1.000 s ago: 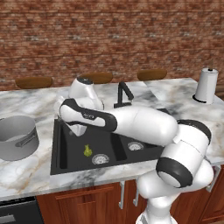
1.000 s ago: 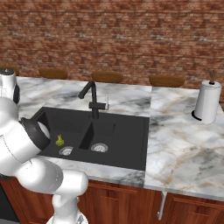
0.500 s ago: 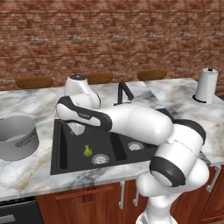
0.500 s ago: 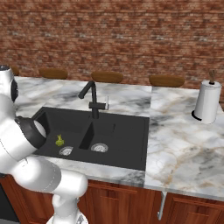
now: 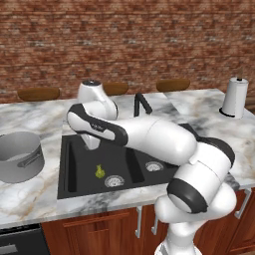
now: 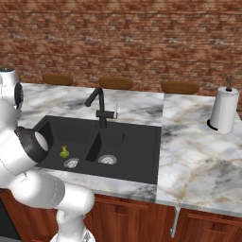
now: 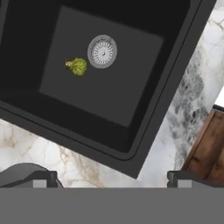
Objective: Dump the broccoli from the pot into the sink. Then turn on the water and wash the broccoli. Then turn off the water and put the broccoli back in the pot.
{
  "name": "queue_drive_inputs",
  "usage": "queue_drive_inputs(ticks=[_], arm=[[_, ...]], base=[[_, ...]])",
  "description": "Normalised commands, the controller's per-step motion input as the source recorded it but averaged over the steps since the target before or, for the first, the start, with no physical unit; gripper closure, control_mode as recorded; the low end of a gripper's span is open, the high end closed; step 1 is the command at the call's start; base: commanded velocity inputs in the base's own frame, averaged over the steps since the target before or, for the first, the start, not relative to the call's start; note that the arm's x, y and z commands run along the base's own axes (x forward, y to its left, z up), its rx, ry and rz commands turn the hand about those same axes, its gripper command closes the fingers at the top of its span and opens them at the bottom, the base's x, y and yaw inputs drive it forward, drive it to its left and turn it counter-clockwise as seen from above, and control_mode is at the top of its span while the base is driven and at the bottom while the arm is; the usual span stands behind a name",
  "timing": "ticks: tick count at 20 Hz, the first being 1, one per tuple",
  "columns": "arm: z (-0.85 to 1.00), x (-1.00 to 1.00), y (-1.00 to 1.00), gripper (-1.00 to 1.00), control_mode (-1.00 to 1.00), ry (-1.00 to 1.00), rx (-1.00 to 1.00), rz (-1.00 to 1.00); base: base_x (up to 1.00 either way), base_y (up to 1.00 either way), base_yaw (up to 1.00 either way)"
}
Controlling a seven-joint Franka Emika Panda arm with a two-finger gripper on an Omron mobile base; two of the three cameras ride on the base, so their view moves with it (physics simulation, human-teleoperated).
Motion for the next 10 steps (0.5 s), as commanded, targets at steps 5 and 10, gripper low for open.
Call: queue_drive_inputs(ticks=[5, 10], arm=[[0.00, 0.00, -0.19, -1.00, -1.00, 0.00, 0.00, -0.08], [0.00, 0.01, -0.22, -1.00, -1.00, 0.00, 0.00, -0.25]], base=[[0.00, 0.00, 0.00], [0.00, 0.00, 0.00]])
